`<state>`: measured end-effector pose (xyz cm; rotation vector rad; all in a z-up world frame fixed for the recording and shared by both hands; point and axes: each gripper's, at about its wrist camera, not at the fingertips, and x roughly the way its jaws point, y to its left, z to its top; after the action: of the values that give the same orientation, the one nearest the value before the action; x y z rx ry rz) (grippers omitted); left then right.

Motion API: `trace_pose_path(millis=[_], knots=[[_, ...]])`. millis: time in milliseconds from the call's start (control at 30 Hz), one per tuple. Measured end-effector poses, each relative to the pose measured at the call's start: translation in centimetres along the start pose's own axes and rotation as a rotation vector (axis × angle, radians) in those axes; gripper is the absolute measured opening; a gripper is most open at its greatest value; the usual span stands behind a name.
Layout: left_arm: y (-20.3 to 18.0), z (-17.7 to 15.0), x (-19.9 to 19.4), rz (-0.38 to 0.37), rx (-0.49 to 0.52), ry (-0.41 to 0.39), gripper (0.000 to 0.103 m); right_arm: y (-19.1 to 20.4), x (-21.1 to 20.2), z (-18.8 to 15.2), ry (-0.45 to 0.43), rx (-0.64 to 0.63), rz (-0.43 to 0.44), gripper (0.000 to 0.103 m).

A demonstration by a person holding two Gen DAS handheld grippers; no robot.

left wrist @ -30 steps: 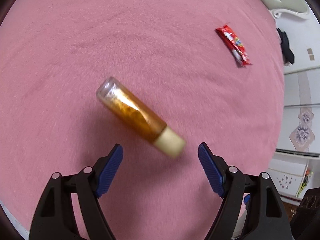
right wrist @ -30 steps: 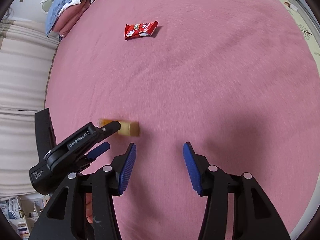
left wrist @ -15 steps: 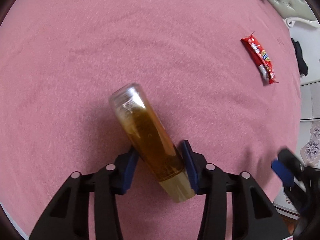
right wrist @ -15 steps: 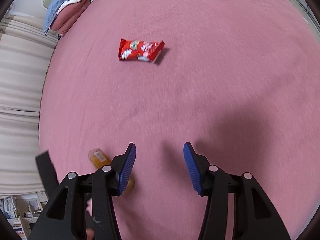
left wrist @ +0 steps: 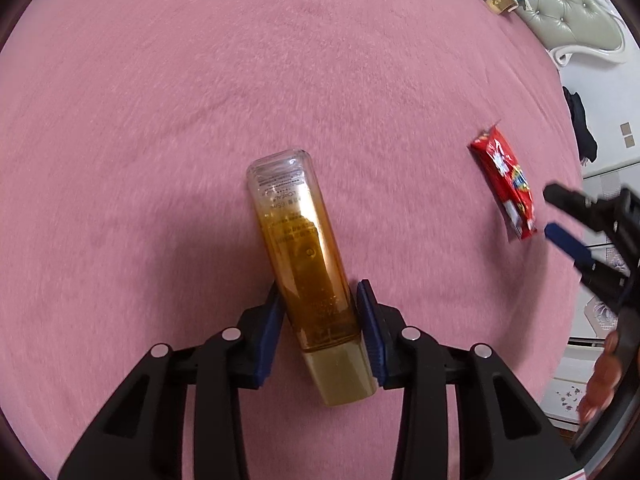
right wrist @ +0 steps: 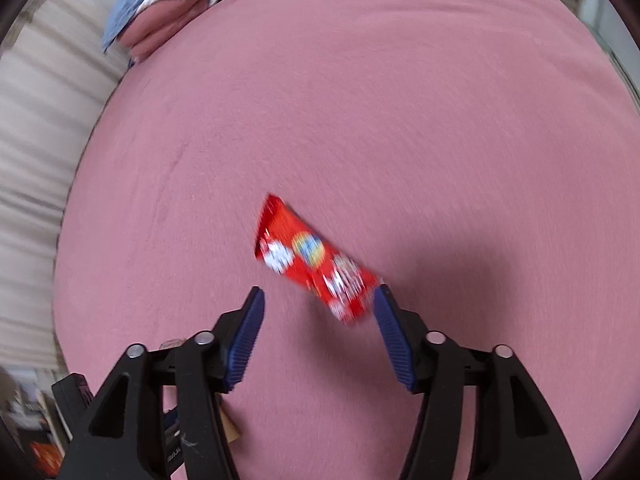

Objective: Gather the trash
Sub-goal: 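Grasp the amber perfume bottle with the left tool while the right tool grasps the red candy wrapper, then carry the perfume bottle and candy wrapper over the yellow bin with both tools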

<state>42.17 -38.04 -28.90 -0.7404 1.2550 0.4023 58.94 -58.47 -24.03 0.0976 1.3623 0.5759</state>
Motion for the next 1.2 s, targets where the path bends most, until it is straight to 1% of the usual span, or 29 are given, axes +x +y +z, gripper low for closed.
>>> trace_pose_path(millis=[100,167,200,233,267,300,333,367,467,533,567,600,633,733,800,833,933,1000,1067,1200], knots=[[-0.4,0.5,0.0,0.000,0.000,-0.002,0.037,1.1,1.7,0.8,0.035,-0.069,-0.033,0.058],[-0.4,-0.2,-0.1,0.002,0.008,-0.005,0.037,1.6,3.0,0.9,0.061,-0.102,-0.091,0.056],[-0.5,-0.1,0.0,0.002,0.010,-0.009,0.037,1.8,3.6,0.8,0.074,-0.112,-0.100,0.054],[-0.5,-0.3,-0.1,0.001,0.016,-0.011,0.037,1.8,4.1,0.5,0.085,-0.118,-0.098,0.045],[-0.6,-0.4,-0.1,0.000,0.022,-0.014,0.037,1.8,4.2,0.2,0.082,-0.122,-0.104,0.039],[-0.3,-0.6,-0.3,-0.001,0.026,-0.015,0.037,1.8,4.0,-0.2,0.063,-0.124,-0.107,0.037],[-0.4,-0.7,-0.4,0.001,0.037,-0.016,0.037,1.6,3.7,-0.4,0.055,-0.116,-0.093,0.029],[-0.6,-0.7,-0.4,0.001,0.043,-0.017,0.036,1.3,3.5,-0.9,0.053,-0.093,-0.067,0.026],[-0.4,-1.3,-0.8,-0.014,0.054,-0.013,0.036,0.2,2.4,-2.6,0.052,-0.011,-0.013,0.025],[0.3,-1.9,-1.3,-0.024,0.060,-0.006,0.036,-0.3,1.4,-4.5,0.053,0.020,0.014,0.025],[0.3,-2.2,-1.4,-0.029,0.065,0.001,0.036,-0.6,0.8,-6.1,0.057,0.038,0.028,0.025],[0.4,-2.4,-1.3,-0.034,0.069,0.007,0.035,-0.9,0.4,-6.4,0.062,0.054,0.037,0.025],[0.5,-3.3,-1.5,-0.039,0.083,0.019,0.035,-1.1,0.0,-7.6,0.070,0.074,0.050,0.025],[0.9,-5.3,-1.8,-0.042,0.125,0.052,0.035,-1.7,-1.4,-12.2,0.094,0.142,0.085,0.025],[1.3,-7.4,-2.4,-0.044,0.155,0.085,0.034,-1.7,-2.4,-15.5,0.109,0.162,0.078,0.025],[1.4,-8.3,-2.6,-0.044,0.166,0.096,0.034,-1.7,-2.7,-16.6,0.118,0.171,0.079,0.025],[2.5,-11.7,-3.5,-0.049,0.207,0.132,0.034,-1.7,-3.8,-21.6,0.154,0.221,0.081,0.025],[3.5,-14.2,-3.9,-0.048,0.233,0.167,0.034,-1.6,-4.1,-24.3,0.174,0.252,0.083,0.025],[4.2,-16.0,-4.1,-0.046,0.258,0.191,0.034,-1.5,-4.5,-27.1,0.191,0.274,0.083,0.025],[6.1,-20.0,-5.5,-0.041,0.319,0.229,0.034,-1.8,-6.2,-32.1,0.202,0.333,0.075,0.025]])
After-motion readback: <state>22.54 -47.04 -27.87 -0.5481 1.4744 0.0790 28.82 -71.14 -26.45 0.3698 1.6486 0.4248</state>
